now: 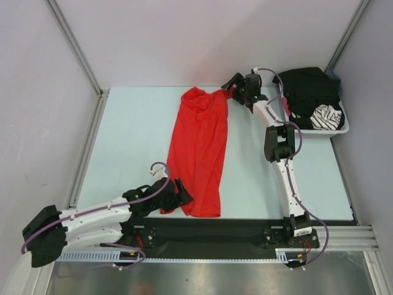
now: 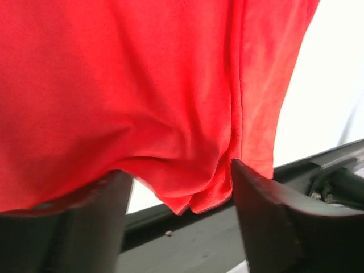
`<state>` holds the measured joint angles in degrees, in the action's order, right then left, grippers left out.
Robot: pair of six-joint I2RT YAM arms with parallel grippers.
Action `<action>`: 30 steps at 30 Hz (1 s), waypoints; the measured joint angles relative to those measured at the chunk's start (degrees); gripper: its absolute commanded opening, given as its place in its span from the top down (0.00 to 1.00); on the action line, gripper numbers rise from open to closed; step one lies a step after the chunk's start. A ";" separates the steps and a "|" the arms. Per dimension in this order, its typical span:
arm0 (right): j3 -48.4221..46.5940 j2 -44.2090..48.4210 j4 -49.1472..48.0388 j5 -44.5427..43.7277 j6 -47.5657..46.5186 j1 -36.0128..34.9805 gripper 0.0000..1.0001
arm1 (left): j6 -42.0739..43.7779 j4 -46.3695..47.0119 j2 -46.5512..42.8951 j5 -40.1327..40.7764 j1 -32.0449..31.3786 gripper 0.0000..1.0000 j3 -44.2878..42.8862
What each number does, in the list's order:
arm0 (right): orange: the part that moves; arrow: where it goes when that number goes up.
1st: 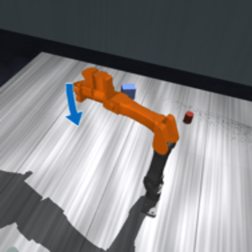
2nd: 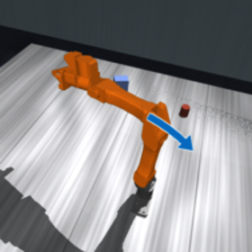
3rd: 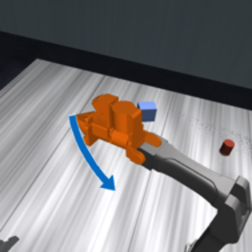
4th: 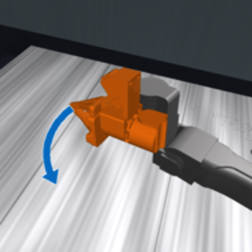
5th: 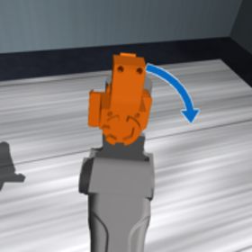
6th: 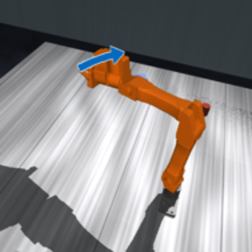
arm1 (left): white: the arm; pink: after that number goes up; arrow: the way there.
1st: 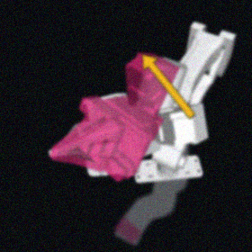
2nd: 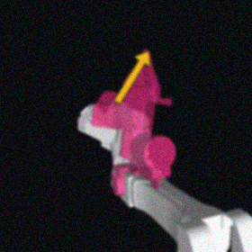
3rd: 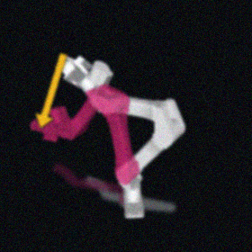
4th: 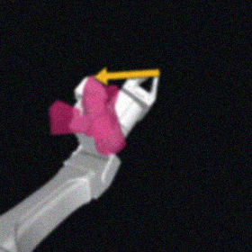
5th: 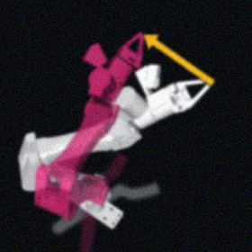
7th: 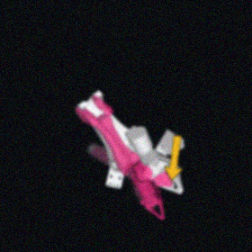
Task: Fold and stack the tank tops
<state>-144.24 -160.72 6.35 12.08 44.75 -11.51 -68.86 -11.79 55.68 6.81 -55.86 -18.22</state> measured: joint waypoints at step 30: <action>99.01 82.75 11.37 0.15 -11.65 -21.31 0.36 | 8.15 -24.76 -17.18 10.80 9.68 0.09 0.02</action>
<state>-45.23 -77.97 17.72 12.23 33.10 -32.82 -60.71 -36.56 38.50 17.61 -46.17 -18.20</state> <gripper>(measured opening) 0.655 0.911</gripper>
